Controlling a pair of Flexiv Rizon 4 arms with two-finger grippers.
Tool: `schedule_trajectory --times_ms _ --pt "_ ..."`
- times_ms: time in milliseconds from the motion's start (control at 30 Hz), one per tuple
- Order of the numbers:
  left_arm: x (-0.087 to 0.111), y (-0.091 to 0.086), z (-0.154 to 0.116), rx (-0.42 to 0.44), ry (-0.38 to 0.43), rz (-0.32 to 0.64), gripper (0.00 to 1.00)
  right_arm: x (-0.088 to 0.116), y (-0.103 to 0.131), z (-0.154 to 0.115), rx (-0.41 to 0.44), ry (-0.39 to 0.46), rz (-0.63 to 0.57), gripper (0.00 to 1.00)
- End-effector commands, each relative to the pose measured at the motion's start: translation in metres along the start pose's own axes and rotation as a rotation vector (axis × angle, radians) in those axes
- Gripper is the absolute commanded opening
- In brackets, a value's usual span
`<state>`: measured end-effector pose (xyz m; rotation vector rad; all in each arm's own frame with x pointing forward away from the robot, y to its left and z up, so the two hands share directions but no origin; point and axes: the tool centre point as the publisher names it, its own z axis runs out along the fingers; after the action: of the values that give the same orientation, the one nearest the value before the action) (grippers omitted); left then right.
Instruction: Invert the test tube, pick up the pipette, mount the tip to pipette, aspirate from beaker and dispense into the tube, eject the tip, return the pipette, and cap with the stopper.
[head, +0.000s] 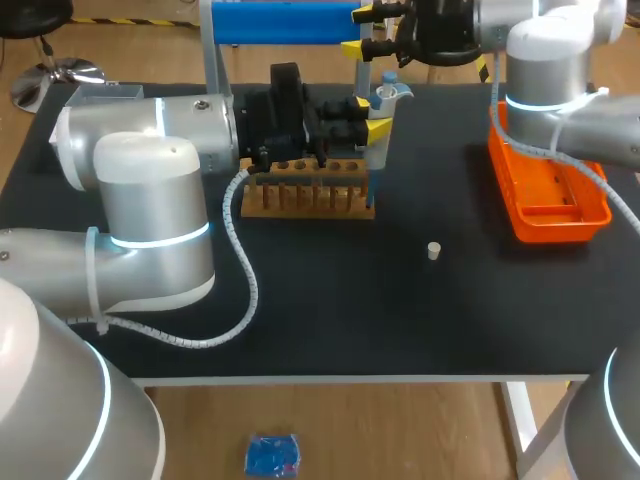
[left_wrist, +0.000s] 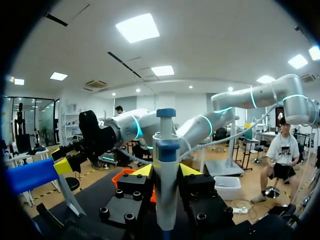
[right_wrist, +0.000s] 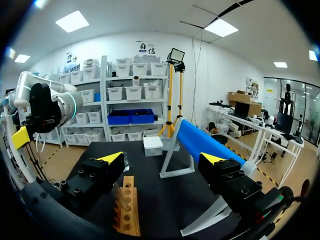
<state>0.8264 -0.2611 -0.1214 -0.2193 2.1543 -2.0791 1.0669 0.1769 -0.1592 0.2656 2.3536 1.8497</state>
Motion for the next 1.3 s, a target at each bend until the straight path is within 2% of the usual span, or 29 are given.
schedule_trajectory --times_ms 33,300,633,1033,1300 --pt "-0.001 -0.01 -0.02 -0.025 -0.014 -0.006 0.0 -0.001 0.001 0.0 0.003 0.003 0.0 1.0" --pt "-0.015 -0.013 -0.061 -0.05 -0.056 -0.003 0.0 -0.001 0.001 0.0 0.003 0.003 0.0 1.0" --pt "-0.05 -0.015 -0.13 -0.086 -0.12 -0.001 0.0 -0.001 0.001 0.0 0.003 0.003 0.0 1.0" --pt "-0.097 -0.004 -0.205 -0.135 -0.175 -0.038 0.0 -0.001 0.001 0.0 0.003 0.003 0.0 1.0" --pt "-0.126 0.005 -0.246 -0.172 -0.249 -0.057 0.0 -0.001 0.001 0.0 0.003 0.003 0.0 1.0"
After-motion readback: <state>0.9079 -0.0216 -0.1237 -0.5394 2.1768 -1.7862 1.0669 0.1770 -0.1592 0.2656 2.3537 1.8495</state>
